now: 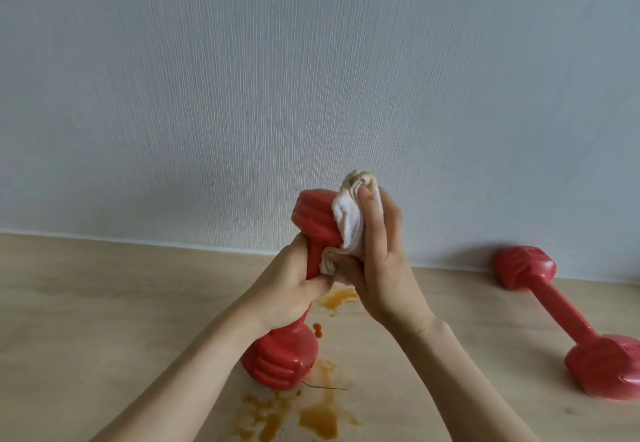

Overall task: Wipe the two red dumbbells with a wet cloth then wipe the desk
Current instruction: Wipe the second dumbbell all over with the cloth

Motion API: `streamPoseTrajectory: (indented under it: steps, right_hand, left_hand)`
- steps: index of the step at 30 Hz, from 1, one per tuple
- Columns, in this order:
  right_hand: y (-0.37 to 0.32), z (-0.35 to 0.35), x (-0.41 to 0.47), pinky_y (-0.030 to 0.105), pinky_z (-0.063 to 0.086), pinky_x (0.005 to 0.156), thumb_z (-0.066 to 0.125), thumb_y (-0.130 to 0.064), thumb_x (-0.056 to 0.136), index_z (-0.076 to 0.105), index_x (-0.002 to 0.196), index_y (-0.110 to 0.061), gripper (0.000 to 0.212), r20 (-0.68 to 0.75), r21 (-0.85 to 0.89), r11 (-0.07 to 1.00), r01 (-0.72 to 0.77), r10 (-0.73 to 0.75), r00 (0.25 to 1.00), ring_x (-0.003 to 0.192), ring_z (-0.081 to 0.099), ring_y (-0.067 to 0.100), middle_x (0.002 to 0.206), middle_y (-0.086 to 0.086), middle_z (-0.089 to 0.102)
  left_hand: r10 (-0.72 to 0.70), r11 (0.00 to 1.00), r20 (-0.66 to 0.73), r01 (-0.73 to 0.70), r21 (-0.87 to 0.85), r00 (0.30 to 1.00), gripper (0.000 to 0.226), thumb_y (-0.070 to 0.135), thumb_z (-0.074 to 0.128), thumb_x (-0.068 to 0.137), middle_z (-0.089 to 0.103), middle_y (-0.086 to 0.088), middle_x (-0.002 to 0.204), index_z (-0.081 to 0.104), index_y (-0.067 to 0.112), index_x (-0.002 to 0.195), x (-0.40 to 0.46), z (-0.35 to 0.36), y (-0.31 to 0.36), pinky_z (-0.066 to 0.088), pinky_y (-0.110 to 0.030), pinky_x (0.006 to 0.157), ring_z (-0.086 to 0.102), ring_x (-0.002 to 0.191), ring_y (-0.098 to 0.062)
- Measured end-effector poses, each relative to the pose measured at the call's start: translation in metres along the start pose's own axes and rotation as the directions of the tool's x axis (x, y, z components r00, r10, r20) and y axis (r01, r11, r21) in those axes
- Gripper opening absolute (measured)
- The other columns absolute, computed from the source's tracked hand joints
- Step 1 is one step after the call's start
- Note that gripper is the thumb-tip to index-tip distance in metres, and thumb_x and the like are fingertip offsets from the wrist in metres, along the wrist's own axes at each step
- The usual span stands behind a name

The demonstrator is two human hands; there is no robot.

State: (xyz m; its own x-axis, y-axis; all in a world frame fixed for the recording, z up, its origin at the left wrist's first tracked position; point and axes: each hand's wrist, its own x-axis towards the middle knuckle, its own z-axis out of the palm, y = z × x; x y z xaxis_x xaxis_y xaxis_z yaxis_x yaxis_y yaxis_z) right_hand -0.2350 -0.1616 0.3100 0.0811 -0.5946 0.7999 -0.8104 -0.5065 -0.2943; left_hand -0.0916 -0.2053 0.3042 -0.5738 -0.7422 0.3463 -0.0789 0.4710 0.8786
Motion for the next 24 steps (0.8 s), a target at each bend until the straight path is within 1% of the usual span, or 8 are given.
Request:
streamPoseTrajectory:
  steps: [4, 7, 9, 11, 14, 18, 21, 24]
  right_hand:
    - [-0.030, 0.007, 0.015, 0.050, 0.040, 0.102, 0.059, -0.016, 0.087, 0.017, 0.144, -0.017, 0.071, 0.044, -0.291, 0.956, -0.047, 0.062, 0.997, 0.132, 0.031, 0.039, 0.149, 0.017, 0.022]
    - [-0.039, 0.014, 0.019, 0.053, 0.046, 0.091, 0.052, -0.021, 0.091, 0.021, 0.144, -0.013, 0.062, -0.006, -0.499, 0.864, -0.062, 0.068, 0.998, 0.122, 0.039, 0.046, 0.145, 0.022, 0.030]
    - [-0.036, 0.013, 0.019, 0.051, 0.045, 0.094, 0.049, -0.027, 0.090, 0.023, 0.143, -0.014, 0.060, -0.025, -0.449, 0.892, -0.057, 0.051, 0.998, 0.120, 0.040, 0.044, 0.144, 0.021, 0.031]
    - [-0.024, 0.007, 0.015, 0.044, 0.038, 0.104, 0.048, -0.034, 0.085, 0.021, 0.142, -0.021, 0.064, 0.014, -0.213, 0.976, -0.041, 0.045, 0.999, 0.128, 0.034, 0.036, 0.146, 0.012, 0.023]
    - [0.001, -0.003, 0.003, 0.024, 0.024, 0.112, 0.054, -0.037, 0.086, 0.014, 0.141, -0.030, 0.067, 0.040, 0.090, 0.996, -0.022, 0.019, 0.999, 0.139, 0.022, 0.017, 0.144, -0.001, 0.014]
    - [0.020, -0.002, -0.006, 0.015, 0.018, 0.111, 0.050, -0.044, 0.091, 0.014, 0.141, -0.016, 0.068, -0.023, 0.109, 0.994, 0.004, -0.001, 1.000, 0.141, 0.012, 0.003, 0.141, 0.006, 0.015]
    - [0.016, -0.009, -0.003, 0.012, 0.019, 0.109, 0.054, -0.043, 0.089, 0.014, 0.142, -0.014, 0.072, 0.010, 0.107, 0.994, 0.009, -0.010, 1.000, 0.140, 0.014, 0.003, 0.142, 0.005, 0.015]
    - [-0.011, -0.002, 0.008, 0.025, 0.028, 0.109, 0.067, -0.022, 0.080, 0.014, 0.144, -0.019, 0.083, 0.077, -0.069, 0.994, -0.084, 0.089, 0.993, 0.136, 0.026, 0.024, 0.146, 0.011, 0.017]
  left_hand:
    - [-0.038, 0.998, -0.059, 0.041, 0.052, 0.998, 0.029, 0.000, 0.059, 0.081, 0.064, -0.011, 0.090, 0.048, 0.014, 0.104, 0.002, -0.001, 0.000, 0.043, -0.019, 0.062, 0.056, 0.072, -0.006]
    - [-0.049, 0.998, -0.041, 0.050, 0.038, 0.998, 0.024, 0.006, 0.063, 0.078, 0.063, -0.014, 0.079, 0.050, 0.009, 0.098, 0.003, 0.000, 0.000, 0.038, -0.020, 0.055, 0.050, 0.063, -0.007]
    - [-0.067, 0.998, -0.030, 0.067, -0.014, 0.997, 0.024, 0.005, 0.063, 0.075, 0.061, -0.010, 0.077, 0.050, 0.013, 0.093, 0.004, 0.000, -0.002, 0.038, -0.021, 0.056, 0.049, 0.064, -0.007]
    - [-0.082, 0.995, -0.019, 0.081, -0.057, 0.996, 0.030, -0.005, 0.060, 0.075, 0.056, -0.002, 0.077, 0.048, 0.018, 0.090, 0.004, 0.001, -0.004, 0.038, -0.020, 0.058, 0.048, 0.066, -0.005]
    - [-0.067, 0.994, 0.059, 0.071, -0.083, 0.996, 0.035, -0.005, 0.058, 0.072, 0.054, 0.005, 0.079, 0.050, 0.015, 0.099, 0.004, 0.002, -0.003, 0.041, -0.018, 0.064, 0.050, 0.070, -0.001]
    - [-0.087, 0.984, 0.179, 0.112, -0.138, 0.980, 0.038, -0.005, 0.059, 0.072, 0.050, 0.014, 0.069, 0.051, 0.010, 0.106, 0.005, 0.000, 0.002, 0.040, -0.015, 0.064, 0.048, 0.065, 0.000]
    - [-0.111, 0.980, 0.194, 0.139, -0.139, 0.975, 0.041, -0.003, 0.057, 0.071, 0.051, 0.006, 0.075, 0.050, 0.008, 0.111, 0.004, -0.004, 0.003, 0.042, -0.017, 0.066, 0.049, 0.069, -0.003]
    - [-0.122, 0.991, 0.075, 0.126, -0.052, 0.990, 0.038, 0.002, 0.057, 0.068, 0.055, -0.002, 0.077, 0.049, 0.011, 0.104, 0.006, -0.005, -0.002, 0.042, -0.030, 0.060, 0.050, 0.067, -0.009]
